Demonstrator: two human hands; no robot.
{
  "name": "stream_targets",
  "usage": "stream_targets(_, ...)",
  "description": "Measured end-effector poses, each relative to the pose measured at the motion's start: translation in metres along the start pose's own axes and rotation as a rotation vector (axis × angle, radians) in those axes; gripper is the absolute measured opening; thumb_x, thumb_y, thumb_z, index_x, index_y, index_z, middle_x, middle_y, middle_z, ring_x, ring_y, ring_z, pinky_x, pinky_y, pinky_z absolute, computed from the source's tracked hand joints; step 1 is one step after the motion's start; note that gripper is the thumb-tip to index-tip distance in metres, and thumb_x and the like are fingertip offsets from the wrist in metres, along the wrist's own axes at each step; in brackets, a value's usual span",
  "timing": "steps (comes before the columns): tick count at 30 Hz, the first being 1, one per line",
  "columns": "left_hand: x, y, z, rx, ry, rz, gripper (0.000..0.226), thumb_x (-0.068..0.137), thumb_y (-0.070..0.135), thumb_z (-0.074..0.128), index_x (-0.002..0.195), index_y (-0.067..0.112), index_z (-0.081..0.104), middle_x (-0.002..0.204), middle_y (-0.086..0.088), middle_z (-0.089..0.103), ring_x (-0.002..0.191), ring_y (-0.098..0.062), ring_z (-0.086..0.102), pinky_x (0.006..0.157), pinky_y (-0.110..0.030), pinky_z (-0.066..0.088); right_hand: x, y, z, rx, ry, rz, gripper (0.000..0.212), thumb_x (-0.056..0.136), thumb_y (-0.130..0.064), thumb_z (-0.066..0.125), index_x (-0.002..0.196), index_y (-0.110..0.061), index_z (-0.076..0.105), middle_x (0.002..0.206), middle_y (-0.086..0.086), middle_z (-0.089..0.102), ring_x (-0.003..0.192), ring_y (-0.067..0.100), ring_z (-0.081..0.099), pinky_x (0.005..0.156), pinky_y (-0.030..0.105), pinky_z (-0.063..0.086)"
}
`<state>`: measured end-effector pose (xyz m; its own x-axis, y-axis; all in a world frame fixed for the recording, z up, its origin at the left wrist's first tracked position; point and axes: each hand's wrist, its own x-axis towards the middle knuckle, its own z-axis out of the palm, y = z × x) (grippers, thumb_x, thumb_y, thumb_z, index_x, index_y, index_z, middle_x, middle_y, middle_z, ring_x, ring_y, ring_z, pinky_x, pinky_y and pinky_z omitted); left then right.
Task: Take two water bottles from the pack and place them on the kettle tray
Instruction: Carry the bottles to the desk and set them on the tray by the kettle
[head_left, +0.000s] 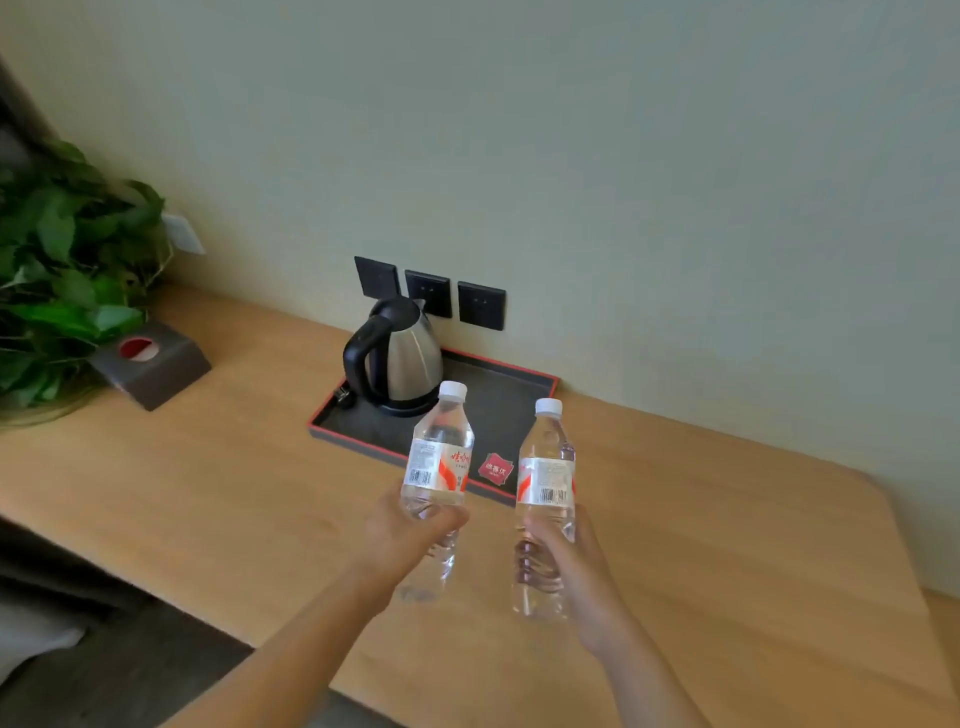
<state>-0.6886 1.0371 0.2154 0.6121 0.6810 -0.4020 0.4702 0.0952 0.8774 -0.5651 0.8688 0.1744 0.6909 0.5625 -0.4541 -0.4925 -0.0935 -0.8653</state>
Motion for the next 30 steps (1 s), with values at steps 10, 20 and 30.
stream_targets(10, 0.139, 0.028, 0.014, 0.122, -0.05, 0.012, 0.042, 0.065, 0.03, 0.089, 0.1, 0.028, 0.067, 0.085, 0.005, 0.079, 0.079, -0.009, 0.075, 0.068, -0.023, 0.054, 0.112, -0.038, 0.008, -0.019, 0.083, -0.014, 0.05, 0.068, -0.037, 0.074, 0.113, -0.036, 0.055, 0.08, -0.008, 0.077, 0.07, 0.012, 0.074, 0.061, 0.029, 0.059)
stream_targets(20, 0.264, 0.05, 0.048, 0.15, -0.176, 0.18, 0.053, 0.071, 0.023, 0.089, 0.118, 0.021, 0.064, 0.105, 0.001, 0.074, 0.097, -0.016, 0.072, 0.09, -0.039, 0.058, 0.205, -0.069, 0.023, -0.029, 0.259, -0.1, 0.053, 0.081, -0.015, 0.08, 0.114, -0.04, 0.048, 0.109, 0.001, 0.071, 0.09, 0.021, 0.075, 0.067, 0.034, 0.055)
stream_targets(30, 0.338, 0.044, 0.055, 0.045, -0.199, 0.328, 0.061, 0.068, 0.016, 0.091, 0.106, 0.046, 0.056, 0.103, 0.017, 0.074, 0.096, 0.002, 0.07, 0.08, -0.016, 0.053, 0.281, -0.076, 0.04, -0.148, 0.239, -0.268, 0.062, 0.075, -0.003, 0.083, 0.113, -0.039, 0.049, 0.109, -0.005, 0.072, 0.098, 0.007, 0.072, 0.073, 0.024, 0.059)
